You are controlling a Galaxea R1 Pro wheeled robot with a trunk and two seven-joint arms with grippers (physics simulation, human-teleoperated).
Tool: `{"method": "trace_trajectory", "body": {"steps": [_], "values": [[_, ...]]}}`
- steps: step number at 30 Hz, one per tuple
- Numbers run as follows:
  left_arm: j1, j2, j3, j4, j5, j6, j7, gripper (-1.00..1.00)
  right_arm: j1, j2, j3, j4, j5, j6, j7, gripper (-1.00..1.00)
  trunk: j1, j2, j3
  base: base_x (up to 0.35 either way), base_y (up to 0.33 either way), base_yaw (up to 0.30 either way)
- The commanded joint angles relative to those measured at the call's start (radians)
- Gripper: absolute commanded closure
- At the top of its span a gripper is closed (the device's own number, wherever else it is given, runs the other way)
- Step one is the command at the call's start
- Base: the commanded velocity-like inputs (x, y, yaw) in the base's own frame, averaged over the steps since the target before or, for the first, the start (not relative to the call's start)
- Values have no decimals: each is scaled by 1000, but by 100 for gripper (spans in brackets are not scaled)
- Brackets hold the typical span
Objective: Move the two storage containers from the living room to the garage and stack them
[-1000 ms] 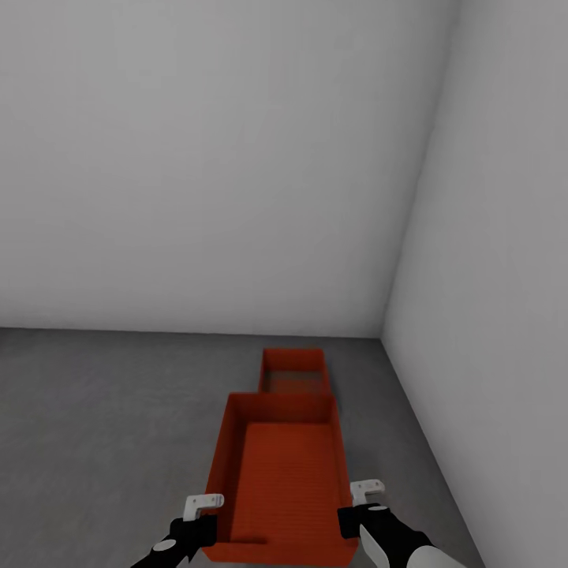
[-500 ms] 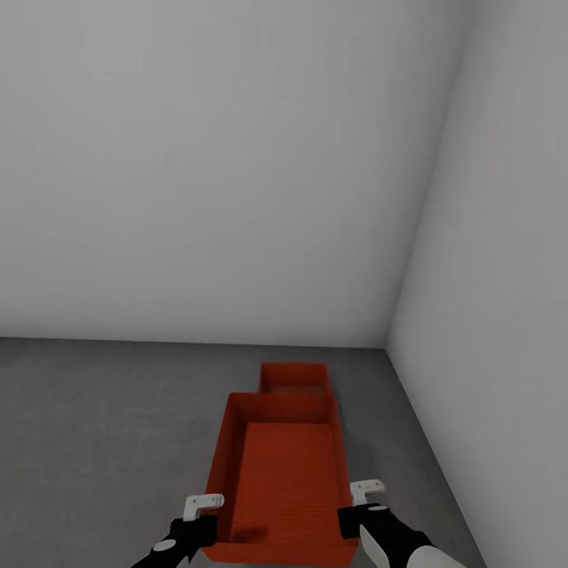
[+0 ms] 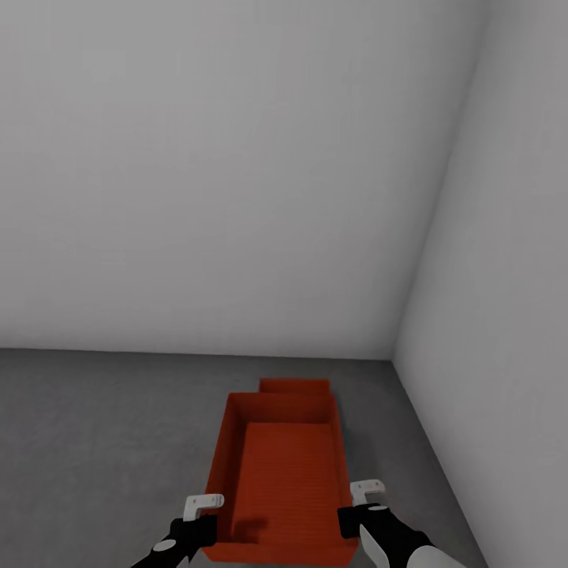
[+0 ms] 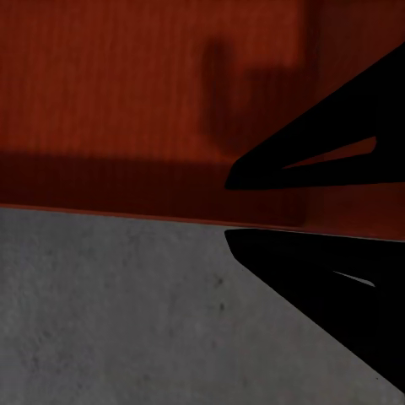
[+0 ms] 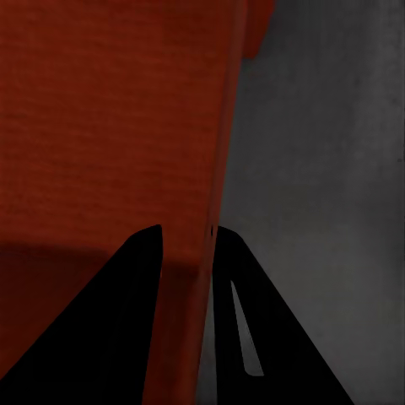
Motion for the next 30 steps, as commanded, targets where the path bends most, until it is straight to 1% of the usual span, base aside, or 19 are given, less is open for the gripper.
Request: {"method": "trace_trajectory", "body": {"steps": [1,12,25,30], "values": [[-1,10,-23,1,9,-3,7,100,0,-1,61,-2,-9,7,45,100,1,0,-1,344,0,0],[-1,10,-23,1,9,-5,7,100,0,-1,61,-2,-10,7,46,100,1,0,-1,317,-44,0],[-1,10,-23,1,9,-8,8,100,0,-1,61,-2,-10,8,45,100,1,0,-1,305,-4,0],[-1,10,-23,1,9,-9,8,100,0,-1,61,-2,-10,7,45,100,1,0,-1,224,0,0]]}}
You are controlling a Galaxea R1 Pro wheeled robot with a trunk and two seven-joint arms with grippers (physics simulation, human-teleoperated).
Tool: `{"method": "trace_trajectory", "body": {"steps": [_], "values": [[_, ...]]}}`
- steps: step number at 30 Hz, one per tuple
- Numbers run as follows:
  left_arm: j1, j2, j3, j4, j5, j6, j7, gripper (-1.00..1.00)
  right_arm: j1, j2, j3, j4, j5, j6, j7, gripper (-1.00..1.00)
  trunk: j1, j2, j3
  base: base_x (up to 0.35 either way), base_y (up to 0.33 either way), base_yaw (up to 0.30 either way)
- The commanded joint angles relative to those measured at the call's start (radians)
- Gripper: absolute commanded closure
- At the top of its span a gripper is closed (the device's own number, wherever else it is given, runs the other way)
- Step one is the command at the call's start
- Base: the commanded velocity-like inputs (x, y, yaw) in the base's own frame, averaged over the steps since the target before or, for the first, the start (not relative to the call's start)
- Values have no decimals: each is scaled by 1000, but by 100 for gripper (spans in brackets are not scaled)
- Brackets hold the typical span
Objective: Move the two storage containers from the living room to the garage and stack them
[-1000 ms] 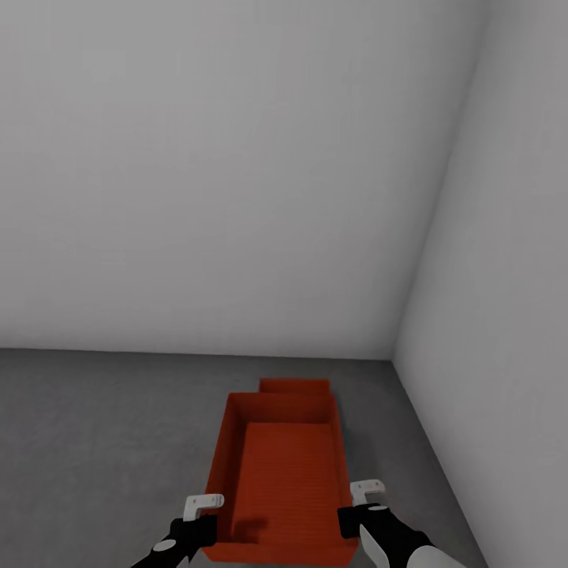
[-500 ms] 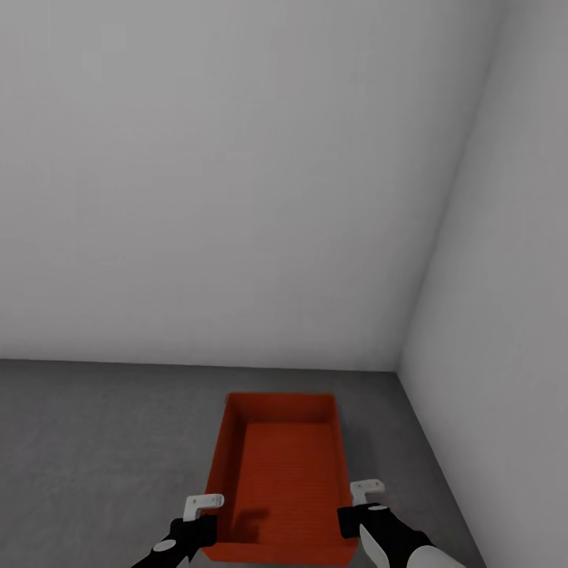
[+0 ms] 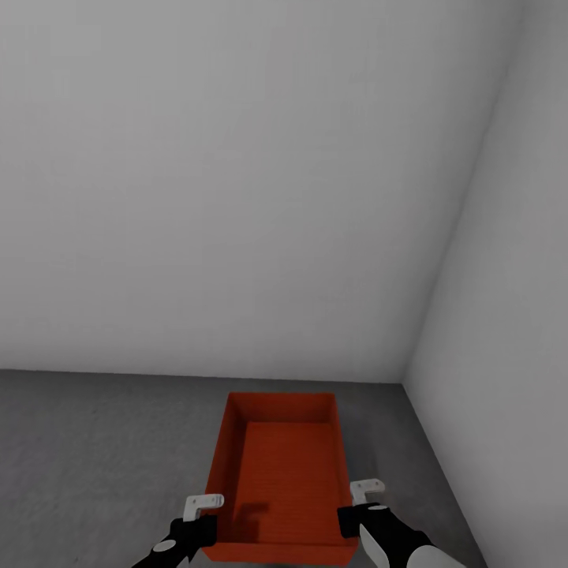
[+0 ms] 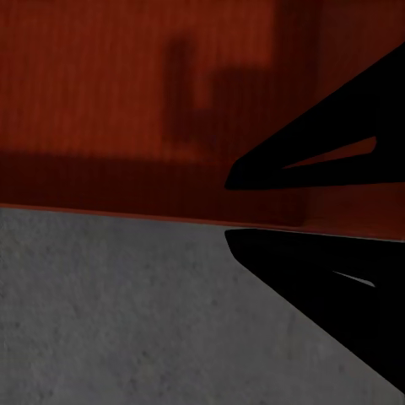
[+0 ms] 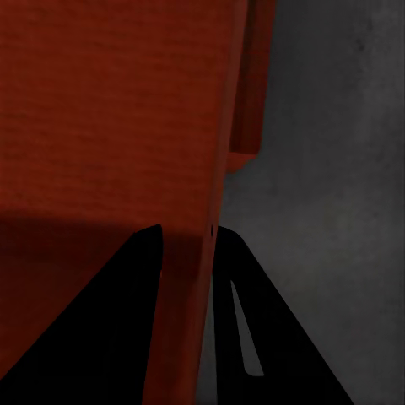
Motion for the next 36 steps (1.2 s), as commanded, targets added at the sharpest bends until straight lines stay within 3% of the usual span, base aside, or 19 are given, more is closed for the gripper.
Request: {"method": "trace_trajectory", "body": {"steps": [1,36], "values": [[-1,10,-22,-1,7,-4,7,100,0,-1,60,0,-12,7,45,100,0,0,-1,90,0,0],[-1,10,-22,-1,7,-6,5,100,0,-1,60,0,-10,6,45,100,0,0,-1,48,0,0]]}}
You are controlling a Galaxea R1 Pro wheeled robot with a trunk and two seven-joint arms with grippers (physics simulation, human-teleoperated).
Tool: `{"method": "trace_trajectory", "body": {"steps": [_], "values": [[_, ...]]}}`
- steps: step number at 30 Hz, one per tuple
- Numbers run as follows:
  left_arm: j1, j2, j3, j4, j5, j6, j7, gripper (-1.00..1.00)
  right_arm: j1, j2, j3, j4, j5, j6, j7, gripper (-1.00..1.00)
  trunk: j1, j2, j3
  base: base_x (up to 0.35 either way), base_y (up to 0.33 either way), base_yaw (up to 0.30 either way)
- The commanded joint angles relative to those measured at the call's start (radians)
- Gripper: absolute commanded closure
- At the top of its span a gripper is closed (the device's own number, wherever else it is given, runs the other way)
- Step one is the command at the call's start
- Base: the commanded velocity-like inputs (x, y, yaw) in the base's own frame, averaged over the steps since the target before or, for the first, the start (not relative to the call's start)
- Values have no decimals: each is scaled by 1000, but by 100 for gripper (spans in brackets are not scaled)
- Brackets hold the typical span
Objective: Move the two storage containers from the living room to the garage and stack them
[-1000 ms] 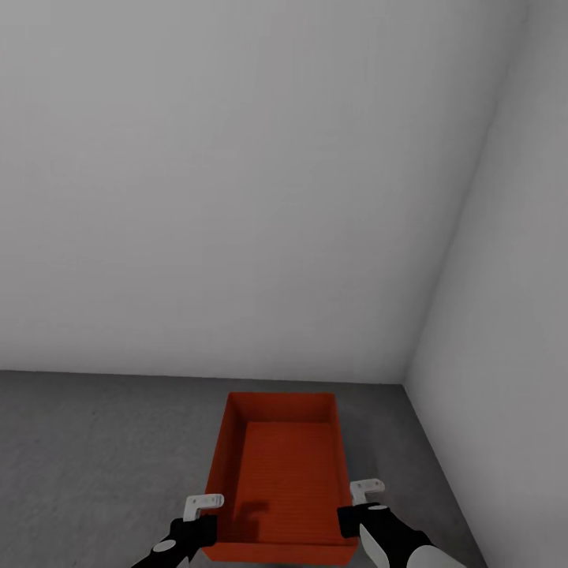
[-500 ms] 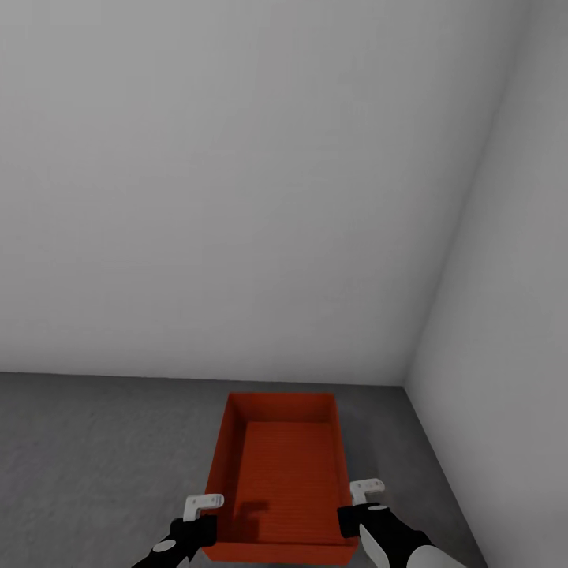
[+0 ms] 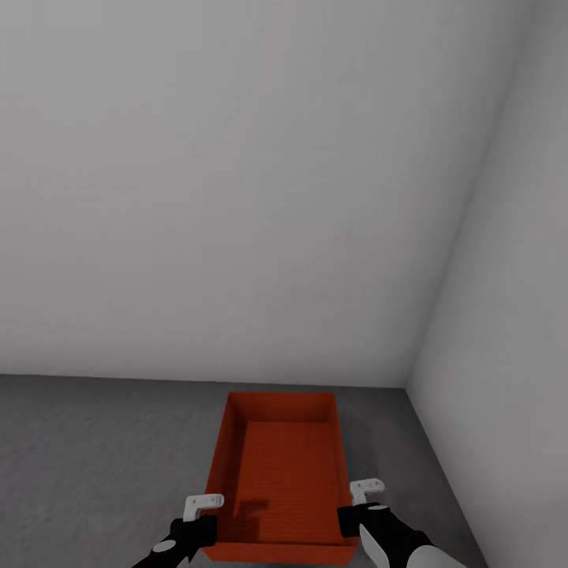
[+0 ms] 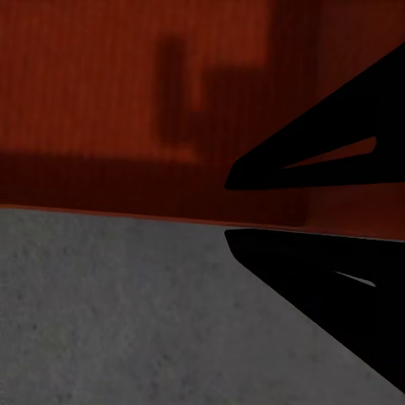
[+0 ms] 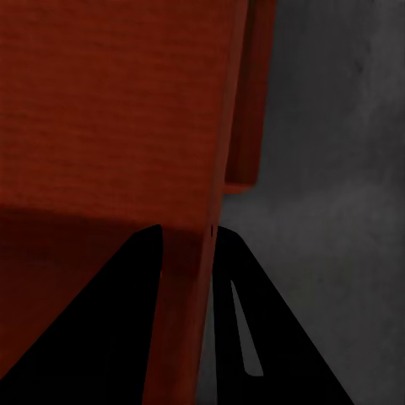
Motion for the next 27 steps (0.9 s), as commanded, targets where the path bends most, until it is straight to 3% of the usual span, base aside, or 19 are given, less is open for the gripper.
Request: {"method": "trace_trajectory", "body": {"steps": [1,8,27], "values": [[-1,10,-24,-2,6,-3,6,100,0,-1,60,1,-12,7,45,100,0,0,-1,177,15,0],[-1,10,-23,-2,6,-3,6,100,0,-1,60,1,-13,8,46,100,0,0,-1,158,20,0],[-1,9,-23,-3,6,-1,5,100,0,-1,60,1,-13,8,46,100,0,0,-1,10,1,-77]]}}
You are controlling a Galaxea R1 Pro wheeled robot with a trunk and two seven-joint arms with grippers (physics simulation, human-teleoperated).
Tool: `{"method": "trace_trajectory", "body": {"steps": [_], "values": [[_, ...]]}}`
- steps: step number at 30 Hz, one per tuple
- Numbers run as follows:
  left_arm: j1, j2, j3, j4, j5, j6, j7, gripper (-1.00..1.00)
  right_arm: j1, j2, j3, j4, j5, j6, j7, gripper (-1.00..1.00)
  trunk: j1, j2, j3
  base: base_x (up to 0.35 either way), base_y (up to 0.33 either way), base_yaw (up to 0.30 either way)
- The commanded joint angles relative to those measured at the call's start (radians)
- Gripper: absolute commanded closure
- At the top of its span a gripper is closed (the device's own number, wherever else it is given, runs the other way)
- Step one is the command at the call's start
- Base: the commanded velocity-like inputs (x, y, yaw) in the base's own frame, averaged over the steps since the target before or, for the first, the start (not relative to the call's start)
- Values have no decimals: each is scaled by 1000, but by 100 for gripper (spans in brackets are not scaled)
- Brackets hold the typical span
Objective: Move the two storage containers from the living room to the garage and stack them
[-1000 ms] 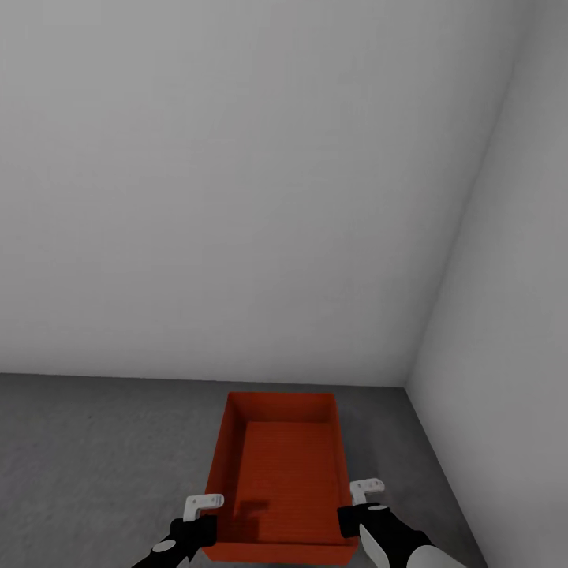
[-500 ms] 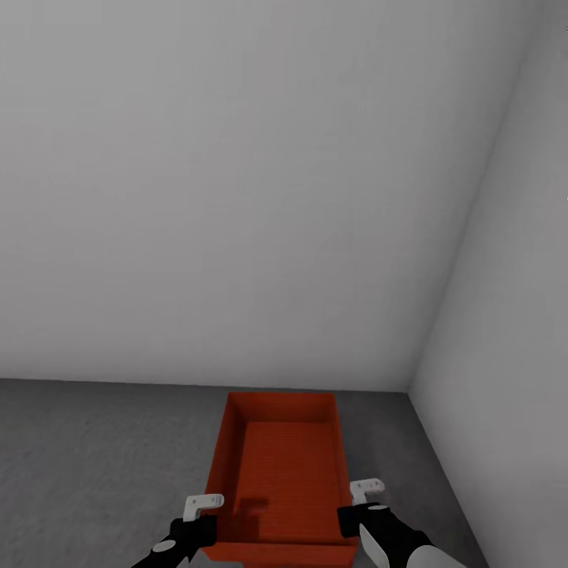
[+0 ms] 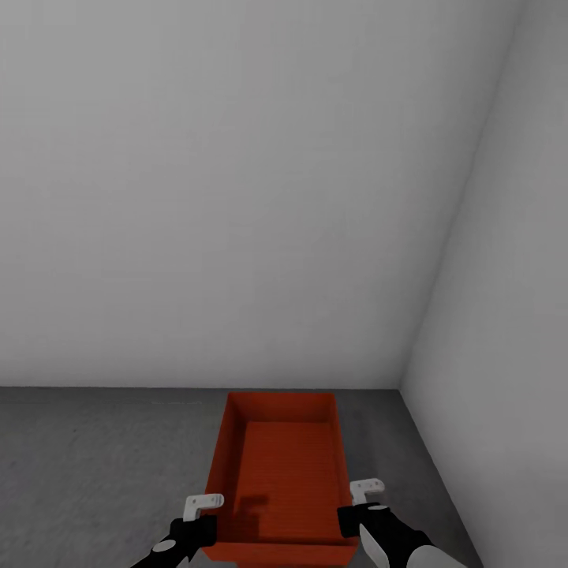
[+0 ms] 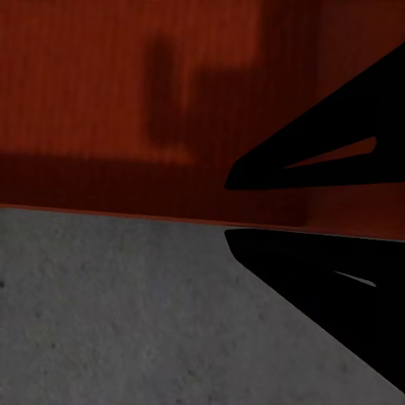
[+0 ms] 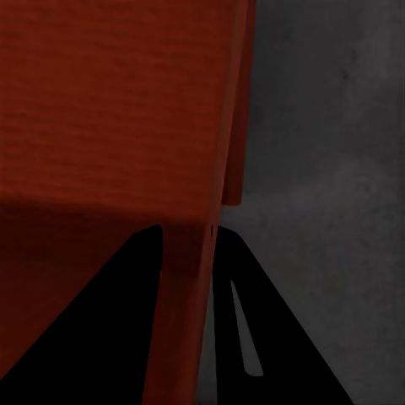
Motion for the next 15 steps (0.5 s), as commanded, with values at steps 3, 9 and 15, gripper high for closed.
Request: {"method": "trace_trajectory", "body": {"steps": [3,9,15], "values": [[-1,8,-23,-2,6,-3,6,100,0,-1,60,1,-13,7,46,100,0,-1,-1,0,0,-5],[-1,8,-23,-2,6,-2,6,100,0,-1,60,1,-13,7,46,100,0,-1,-1,0,0,-1],[-1,8,-23,-2,6,-1,6,100,0,-1,60,1,-13,7,46,100,0,-1,-1,0,0,0]]}}
